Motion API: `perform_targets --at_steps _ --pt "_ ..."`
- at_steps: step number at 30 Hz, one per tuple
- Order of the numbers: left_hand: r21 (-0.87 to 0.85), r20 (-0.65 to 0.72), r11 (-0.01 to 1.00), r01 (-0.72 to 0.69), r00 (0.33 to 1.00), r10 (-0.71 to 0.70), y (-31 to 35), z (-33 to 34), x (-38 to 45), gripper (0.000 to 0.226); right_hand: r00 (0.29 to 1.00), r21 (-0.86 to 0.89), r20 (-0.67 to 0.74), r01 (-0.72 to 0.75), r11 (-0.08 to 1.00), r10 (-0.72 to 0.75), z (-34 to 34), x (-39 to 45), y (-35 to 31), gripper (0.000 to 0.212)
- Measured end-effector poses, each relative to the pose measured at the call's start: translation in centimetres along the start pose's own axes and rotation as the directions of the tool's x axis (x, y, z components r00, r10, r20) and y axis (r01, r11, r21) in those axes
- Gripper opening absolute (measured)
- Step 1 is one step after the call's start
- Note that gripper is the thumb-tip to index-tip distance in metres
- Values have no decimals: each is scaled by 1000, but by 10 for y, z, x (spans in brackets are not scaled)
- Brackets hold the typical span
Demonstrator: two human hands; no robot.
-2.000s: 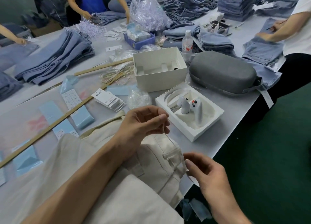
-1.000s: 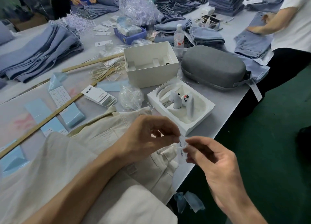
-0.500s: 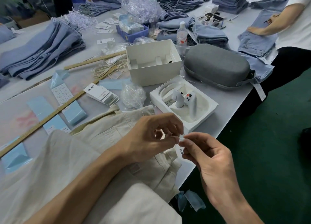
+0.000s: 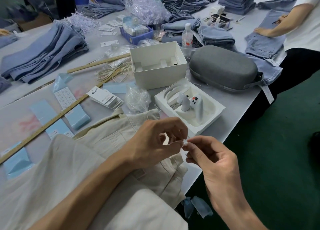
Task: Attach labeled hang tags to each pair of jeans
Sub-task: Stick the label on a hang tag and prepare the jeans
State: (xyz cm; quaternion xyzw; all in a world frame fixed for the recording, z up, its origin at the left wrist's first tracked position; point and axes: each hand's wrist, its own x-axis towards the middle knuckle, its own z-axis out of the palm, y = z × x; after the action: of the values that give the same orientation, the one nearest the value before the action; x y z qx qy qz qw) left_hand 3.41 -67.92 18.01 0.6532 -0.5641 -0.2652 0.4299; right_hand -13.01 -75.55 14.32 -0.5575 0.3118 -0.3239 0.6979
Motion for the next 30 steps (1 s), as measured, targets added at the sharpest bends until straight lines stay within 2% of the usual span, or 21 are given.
perform_targets --at_steps 4,12,19,26,30 --pt "-17 -4 1000 5 1000 -5 0 0 0 19 1000 42 -25 -19 999 20 -1 1 1 18" --pt "-3 -3 1000 4 1000 -4 0 0 0 19 999 11 -17 -36 999 36 1 0 -1 24" --pt "13 -19 1000 -12 1000 13 2 -1 0 20 997 40 10 -77 996 77 1 1 1 21" --pt "24 -10 999 -23 1000 24 2 0 0 20 974 209 73 -227 951 217 0 3 1 16" --pt "41 -4 998 -44 999 45 2 -1 0 21 976 204 57 -219 954 212 2 3 1 17"
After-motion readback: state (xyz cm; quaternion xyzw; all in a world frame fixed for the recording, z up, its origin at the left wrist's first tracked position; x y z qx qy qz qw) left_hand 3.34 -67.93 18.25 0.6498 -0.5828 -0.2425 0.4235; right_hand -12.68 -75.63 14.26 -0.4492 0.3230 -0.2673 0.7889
